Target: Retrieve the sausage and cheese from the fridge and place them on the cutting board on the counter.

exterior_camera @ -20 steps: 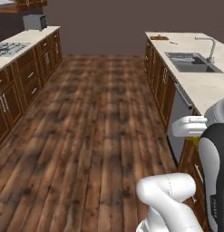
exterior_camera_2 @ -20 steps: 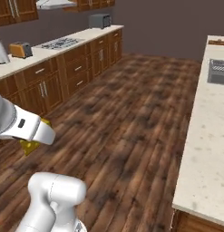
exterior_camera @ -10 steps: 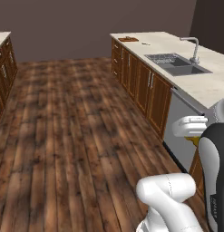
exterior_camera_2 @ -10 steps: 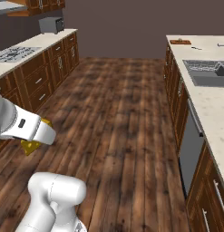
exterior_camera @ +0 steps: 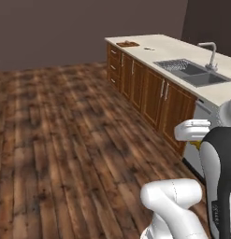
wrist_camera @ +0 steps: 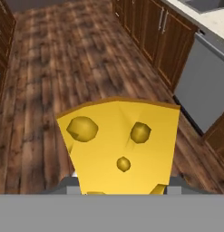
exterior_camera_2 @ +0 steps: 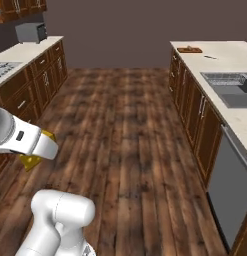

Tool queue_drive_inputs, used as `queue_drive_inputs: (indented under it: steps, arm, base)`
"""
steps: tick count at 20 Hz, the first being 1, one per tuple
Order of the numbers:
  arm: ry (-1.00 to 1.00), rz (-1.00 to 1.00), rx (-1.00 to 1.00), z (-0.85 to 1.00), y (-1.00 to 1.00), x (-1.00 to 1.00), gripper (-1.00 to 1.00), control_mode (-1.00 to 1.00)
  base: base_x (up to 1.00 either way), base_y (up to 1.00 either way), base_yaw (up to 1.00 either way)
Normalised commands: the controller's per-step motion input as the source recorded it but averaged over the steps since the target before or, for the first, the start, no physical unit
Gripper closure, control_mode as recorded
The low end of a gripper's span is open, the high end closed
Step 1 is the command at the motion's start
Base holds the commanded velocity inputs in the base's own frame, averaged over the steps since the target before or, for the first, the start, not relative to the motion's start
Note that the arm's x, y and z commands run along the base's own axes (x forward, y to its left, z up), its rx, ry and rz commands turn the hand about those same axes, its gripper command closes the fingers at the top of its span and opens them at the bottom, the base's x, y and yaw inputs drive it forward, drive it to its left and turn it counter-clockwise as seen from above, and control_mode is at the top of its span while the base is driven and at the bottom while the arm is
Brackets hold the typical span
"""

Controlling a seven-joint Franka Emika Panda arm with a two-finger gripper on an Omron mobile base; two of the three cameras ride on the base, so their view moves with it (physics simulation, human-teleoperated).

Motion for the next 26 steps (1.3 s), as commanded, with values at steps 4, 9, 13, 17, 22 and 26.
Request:
queue_drive_inputs:
  steps: [4, 9, 13, 17, 22, 26]
  arm:
    - [0.0, 0.0, 0.0, 0.0, 0.0, 0.0, 1.0, 1.0]
    - [0.0, 0.0, 0.0, 0.0, 0.0, 0.0, 1.0, 1.0]
    - [0.0, 0.0, 0.0, 0.0, 0.0, 0.0, 1.0, 1.0]
    - [0.0, 0.0, 0.0, 0.0, 0.0, 0.0, 1.0, 1.0]
    - [0.0, 0.0, 0.0, 0.0, 0.0, 0.0, 1.0, 1.0]
    - [0.0, 0.0, 0.0, 0.0, 0.0, 0.0, 1.0, 1.0]
  base:
    - [1.0, 0.41, -0.13]
    - [1.0, 0.38, -0.06]
    - [1.0, 0.55, -0.16]
    - [1.0, 0.39, -0.21]
    - [1.0, 0.45, -0.24]
    - [1.0, 0.56, -0.26]
